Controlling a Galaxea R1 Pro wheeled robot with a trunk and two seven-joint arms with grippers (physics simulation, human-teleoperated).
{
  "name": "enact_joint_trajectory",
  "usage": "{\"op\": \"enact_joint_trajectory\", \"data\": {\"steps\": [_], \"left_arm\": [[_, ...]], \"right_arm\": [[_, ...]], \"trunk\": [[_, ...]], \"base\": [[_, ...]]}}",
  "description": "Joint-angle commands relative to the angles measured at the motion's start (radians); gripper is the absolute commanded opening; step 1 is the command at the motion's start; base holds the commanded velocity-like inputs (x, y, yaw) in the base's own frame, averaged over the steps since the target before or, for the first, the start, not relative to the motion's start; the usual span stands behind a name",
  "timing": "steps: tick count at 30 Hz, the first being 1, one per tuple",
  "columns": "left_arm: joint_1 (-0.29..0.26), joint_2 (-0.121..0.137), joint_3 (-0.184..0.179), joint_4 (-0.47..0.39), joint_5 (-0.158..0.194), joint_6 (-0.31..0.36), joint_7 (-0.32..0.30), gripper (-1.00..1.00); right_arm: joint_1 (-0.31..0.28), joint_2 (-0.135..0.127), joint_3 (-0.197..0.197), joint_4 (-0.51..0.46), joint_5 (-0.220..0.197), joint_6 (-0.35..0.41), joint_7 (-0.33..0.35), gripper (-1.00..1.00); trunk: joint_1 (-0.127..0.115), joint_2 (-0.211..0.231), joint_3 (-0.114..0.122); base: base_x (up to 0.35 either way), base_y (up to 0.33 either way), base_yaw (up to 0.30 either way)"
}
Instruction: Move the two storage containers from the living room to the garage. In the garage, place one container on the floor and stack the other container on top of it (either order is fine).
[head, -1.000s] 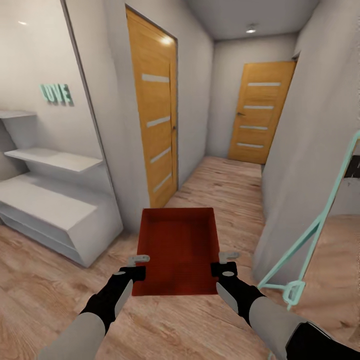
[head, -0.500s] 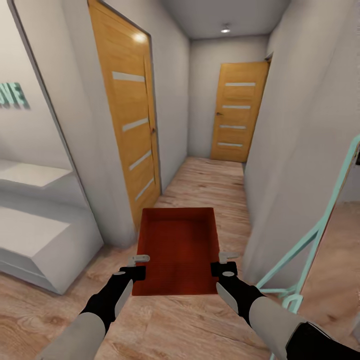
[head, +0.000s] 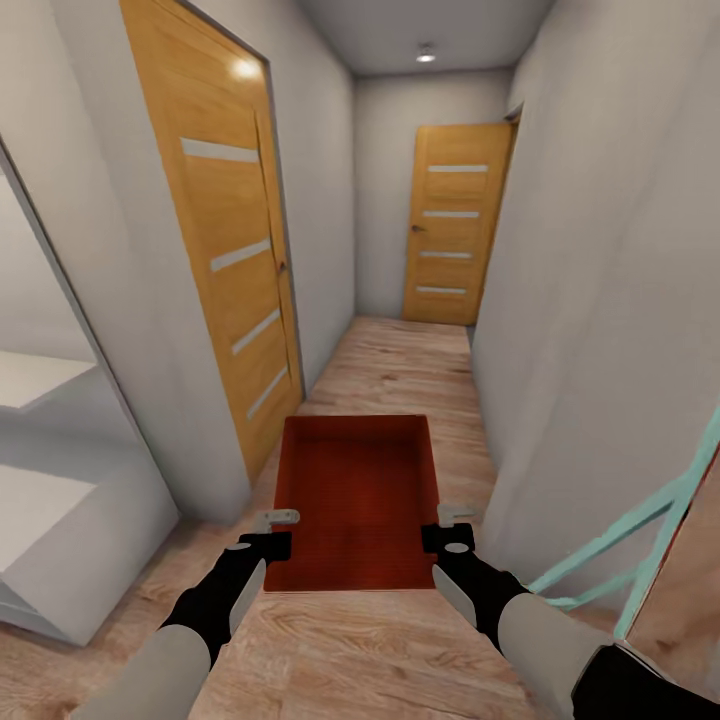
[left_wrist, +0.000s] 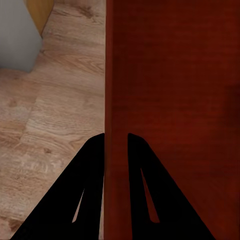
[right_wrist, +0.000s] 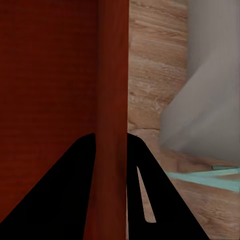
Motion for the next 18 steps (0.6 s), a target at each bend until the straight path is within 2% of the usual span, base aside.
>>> {"op": "enact_joint_trajectory", "data": {"steps": [1, 18], "left_arm": [[-0.001, 0.001, -0.008, -0.004, -0.002, -0.015, 0.012, -1.0], [-0.001, 0.001, -0.008, -0.004, -0.002, -0.015, 0.012, -1.0]], "right_arm": [[-0.001, -0.001, 0.013, 0.024, -0.024, 0.035, -0.011, -1.0], [-0.001, -0.001, 0.013, 0.024, -0.024, 0.035, -0.011, -1.0]], "trunk": [[0.001, -0.002, -0.002], [0.001, -0.002, -0.002]], "base": [[0.323, 0.079, -0.003], [0.323, 0.079, 0.0]]}}
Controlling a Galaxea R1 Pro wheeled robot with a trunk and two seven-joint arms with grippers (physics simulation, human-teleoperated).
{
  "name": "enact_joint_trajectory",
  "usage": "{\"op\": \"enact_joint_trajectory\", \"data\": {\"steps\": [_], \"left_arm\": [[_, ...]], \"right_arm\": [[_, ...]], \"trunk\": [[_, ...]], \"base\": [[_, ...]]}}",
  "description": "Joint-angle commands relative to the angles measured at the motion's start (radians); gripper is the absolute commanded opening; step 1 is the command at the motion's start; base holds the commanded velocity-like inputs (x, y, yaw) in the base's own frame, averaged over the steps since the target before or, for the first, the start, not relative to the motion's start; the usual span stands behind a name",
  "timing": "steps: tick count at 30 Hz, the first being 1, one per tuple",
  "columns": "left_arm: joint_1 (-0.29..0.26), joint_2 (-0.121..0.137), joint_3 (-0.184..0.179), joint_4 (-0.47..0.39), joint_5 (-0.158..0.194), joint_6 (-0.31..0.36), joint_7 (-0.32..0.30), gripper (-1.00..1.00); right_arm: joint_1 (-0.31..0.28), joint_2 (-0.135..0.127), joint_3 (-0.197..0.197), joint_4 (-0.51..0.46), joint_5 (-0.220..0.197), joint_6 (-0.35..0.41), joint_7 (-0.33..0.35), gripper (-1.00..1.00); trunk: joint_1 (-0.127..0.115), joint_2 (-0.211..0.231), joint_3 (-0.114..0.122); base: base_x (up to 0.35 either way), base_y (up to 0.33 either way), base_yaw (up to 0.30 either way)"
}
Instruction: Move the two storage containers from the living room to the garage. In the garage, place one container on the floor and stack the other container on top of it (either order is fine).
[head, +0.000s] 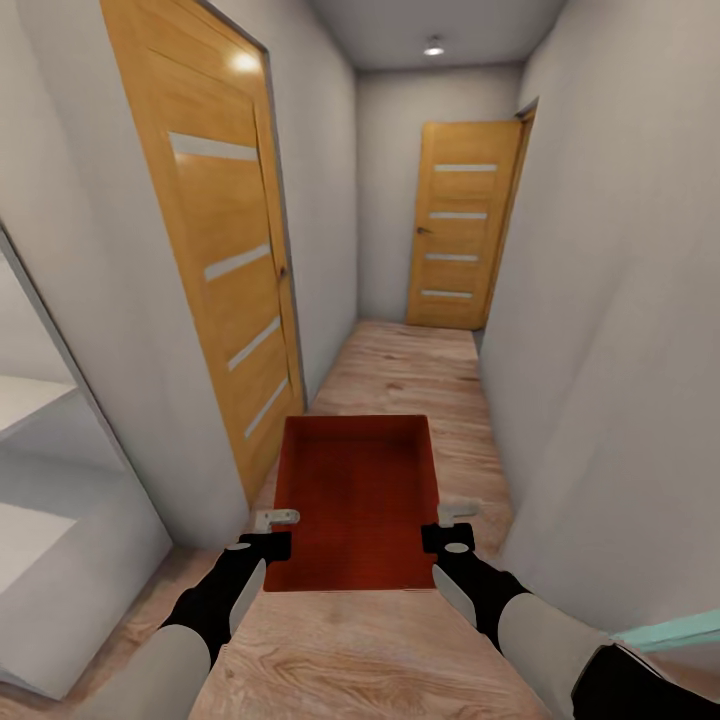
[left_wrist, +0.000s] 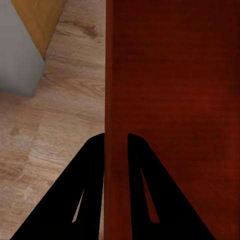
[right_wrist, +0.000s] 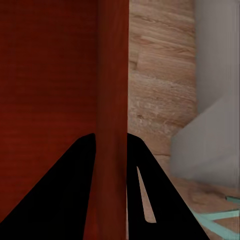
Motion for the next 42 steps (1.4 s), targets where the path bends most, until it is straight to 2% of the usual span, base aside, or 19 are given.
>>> {"op": "enact_joint_trajectory", "data": {"steps": [1, 8, 27, 42], "left_arm": [[-0.001, 0.001, -0.008, -0.004, -0.002, -0.015, 0.012, -1.0], [-0.001, 0.001, -0.008, -0.004, -0.003, -0.015, 0.012, -1.0], [-0.001, 0.001, -0.008, -0.004, -0.002, -0.015, 0.012, -1.0], [-0.001, 0.001, -0.008, -0.004, -0.002, -0.015, 0.012, -1.0]], "right_arm": [[-0.001, -0.001, 0.013, 0.024, -0.025, 0.036, -0.011, -1.0], [-0.001, -0.002, 0.013, 0.024, -0.025, 0.036, -0.012, -1.0], [-0.001, -0.001, 0.013, 0.024, -0.025, 0.036, -0.012, -1.0], [-0.001, -0.001, 0.013, 0.024, -0.025, 0.036, -0.011, -1.0]], "trunk": [[0.001, -0.002, -0.002], [0.001, -0.002, -0.002], [0.001, -0.002, -0.002], [0.001, -0.002, -0.002]], "base": [[0.323, 0.079, 0.0], [0.323, 0.079, -0.056], [0.323, 0.079, -0.225], [0.323, 0.079, -0.013]]}}
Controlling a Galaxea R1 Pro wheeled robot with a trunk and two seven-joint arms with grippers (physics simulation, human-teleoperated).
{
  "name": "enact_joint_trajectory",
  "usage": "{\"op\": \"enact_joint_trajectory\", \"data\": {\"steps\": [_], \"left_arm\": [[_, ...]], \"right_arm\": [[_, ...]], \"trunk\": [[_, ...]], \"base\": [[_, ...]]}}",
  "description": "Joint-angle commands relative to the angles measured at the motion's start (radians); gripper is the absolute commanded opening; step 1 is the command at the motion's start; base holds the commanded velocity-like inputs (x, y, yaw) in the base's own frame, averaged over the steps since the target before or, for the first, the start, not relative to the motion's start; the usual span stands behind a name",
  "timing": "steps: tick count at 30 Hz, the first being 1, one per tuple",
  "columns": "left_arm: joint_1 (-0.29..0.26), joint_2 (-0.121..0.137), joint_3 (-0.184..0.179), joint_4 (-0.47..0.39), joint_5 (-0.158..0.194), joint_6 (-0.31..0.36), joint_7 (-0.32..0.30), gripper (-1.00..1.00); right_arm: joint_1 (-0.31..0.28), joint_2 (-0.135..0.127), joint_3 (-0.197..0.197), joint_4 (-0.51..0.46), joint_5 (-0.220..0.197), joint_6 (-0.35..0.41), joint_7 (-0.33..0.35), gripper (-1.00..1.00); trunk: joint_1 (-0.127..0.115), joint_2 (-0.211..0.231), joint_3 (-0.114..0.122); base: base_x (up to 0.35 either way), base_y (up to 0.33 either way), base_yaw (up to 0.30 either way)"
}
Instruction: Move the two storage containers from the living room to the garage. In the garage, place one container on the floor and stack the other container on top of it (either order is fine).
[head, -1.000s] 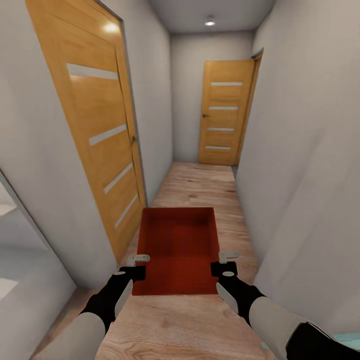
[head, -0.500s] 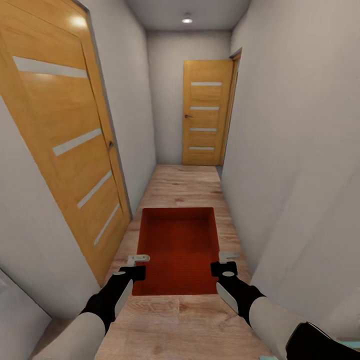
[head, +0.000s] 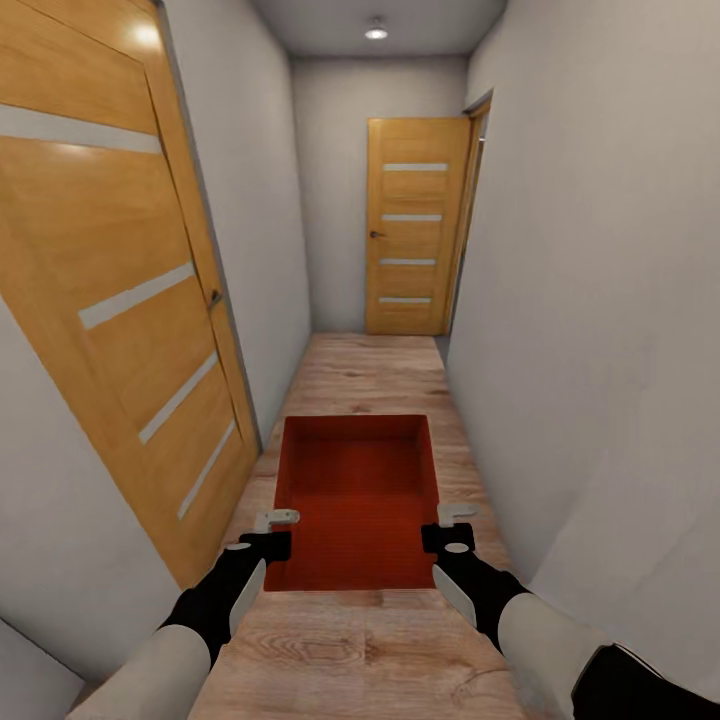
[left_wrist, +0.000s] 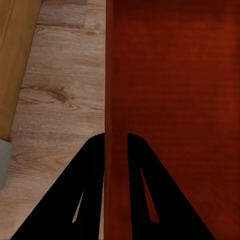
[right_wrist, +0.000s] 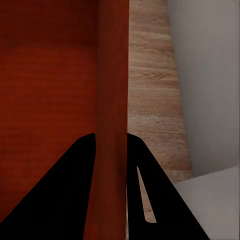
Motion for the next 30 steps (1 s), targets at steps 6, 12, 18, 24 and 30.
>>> {"op": "enact_joint_trajectory", "data": {"steps": [6, 12, 18, 24, 30], "left_arm": [[-0.001, 0.001, -0.008, -0.004, -0.002, -0.013, 0.012, -1.0], [-0.001, 0.001, -0.008, -0.004, -0.003, -0.013, 0.012, -1.0], [-0.001, 0.001, -0.009, -0.004, -0.003, -0.013, 0.012, -1.0], [-0.001, 0.001, -0.008, -0.004, -0.003, -0.013, 0.012, -1.0], [-0.001, 0.001, -0.009, -0.004, -0.003, -0.013, 0.012, -1.0]], "right_arm": [[-0.001, -0.002, 0.012, 0.025, -0.024, 0.037, -0.011, -1.0], [-0.001, -0.002, 0.012, 0.025, -0.024, 0.037, -0.01, -1.0], [-0.001, -0.002, 0.012, 0.025, -0.025, 0.037, -0.011, -1.0], [-0.001, -0.002, 0.012, 0.025, -0.025, 0.037, -0.011, -1.0], [-0.001, -0.002, 0.012, 0.025, -0.025, 0.037, -0.011, -1.0]], "trunk": [[0.001, -0.002, -0.002], [0.001, -0.002, -0.002], [0.001, -0.002, -0.002], [0.001, -0.002, -0.002], [0.001, -0.002, -0.002]], "base": [[0.323, 0.079, 0.0], [0.323, 0.079, 0.0], [0.323, 0.079, 0.0], [0.323, 0.079, 0.0], [0.323, 0.079, 0.0]]}}
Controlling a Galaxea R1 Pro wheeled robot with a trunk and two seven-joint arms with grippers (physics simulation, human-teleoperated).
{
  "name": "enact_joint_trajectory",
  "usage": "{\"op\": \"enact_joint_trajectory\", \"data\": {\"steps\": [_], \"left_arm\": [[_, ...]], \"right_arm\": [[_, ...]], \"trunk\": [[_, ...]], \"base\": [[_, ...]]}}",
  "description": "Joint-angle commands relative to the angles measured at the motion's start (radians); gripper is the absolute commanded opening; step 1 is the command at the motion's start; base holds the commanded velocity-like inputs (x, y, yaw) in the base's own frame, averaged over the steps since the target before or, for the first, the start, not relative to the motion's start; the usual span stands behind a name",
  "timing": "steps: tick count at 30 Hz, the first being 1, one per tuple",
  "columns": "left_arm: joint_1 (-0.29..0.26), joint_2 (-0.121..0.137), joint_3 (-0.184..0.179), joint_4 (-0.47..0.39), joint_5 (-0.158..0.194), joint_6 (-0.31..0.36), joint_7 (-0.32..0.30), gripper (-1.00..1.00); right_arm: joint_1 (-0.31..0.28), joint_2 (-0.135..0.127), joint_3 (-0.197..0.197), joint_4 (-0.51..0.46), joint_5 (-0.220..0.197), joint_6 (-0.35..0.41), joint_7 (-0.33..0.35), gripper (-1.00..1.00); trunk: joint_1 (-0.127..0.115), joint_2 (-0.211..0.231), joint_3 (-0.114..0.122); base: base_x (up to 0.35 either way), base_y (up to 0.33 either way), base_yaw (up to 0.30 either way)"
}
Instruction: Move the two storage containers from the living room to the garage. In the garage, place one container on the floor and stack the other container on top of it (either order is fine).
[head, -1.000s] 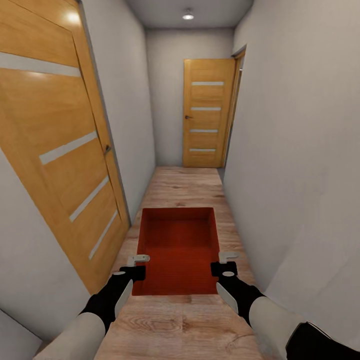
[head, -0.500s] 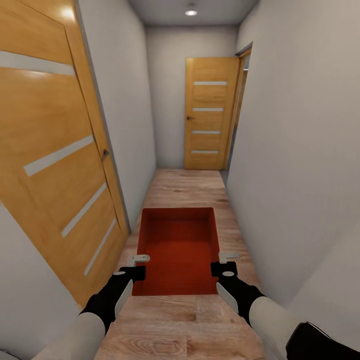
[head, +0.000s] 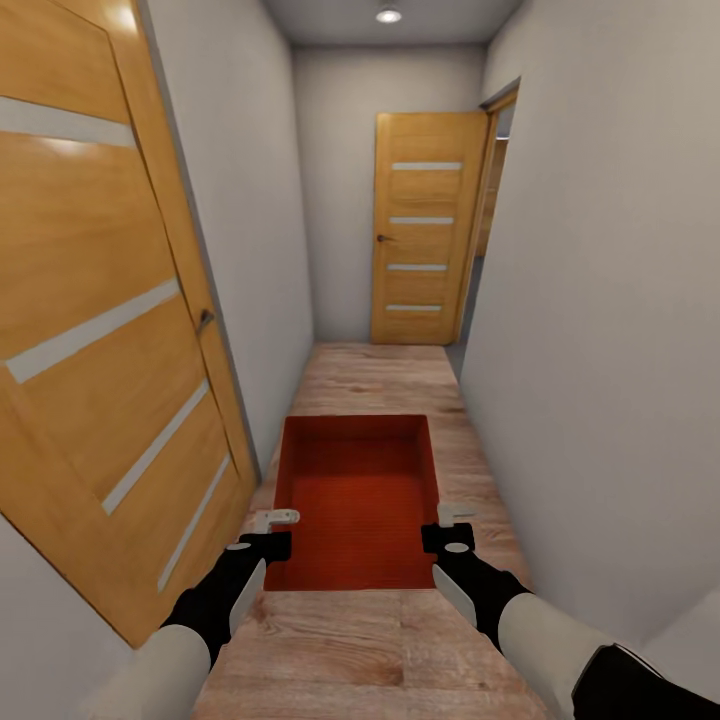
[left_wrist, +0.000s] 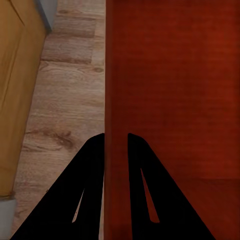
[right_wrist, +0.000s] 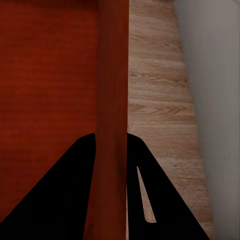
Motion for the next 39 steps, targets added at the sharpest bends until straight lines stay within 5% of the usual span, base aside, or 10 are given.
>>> {"op": "enact_joint_trajectory", "data": {"steps": [1, 39], "left_arm": [[-0.001, 0.001, -0.009, -0.004, -0.003, -0.014, 0.012, -1.0], [-0.001, 0.001, -0.01, -0.005, -0.004, -0.014, 0.012, -1.0]], "right_arm": [[-0.001, -0.001, 0.012, 0.027, -0.024, 0.035, -0.011, -1.0], [-0.001, 0.0, 0.012, 0.027, -0.024, 0.035, -0.011, -1.0]], "trunk": [[0.001, -0.002, -0.002], [0.001, -0.002, -0.002]], "base": [[0.323, 0.079, 0.0], [0.323, 0.077, -0.066]]}}
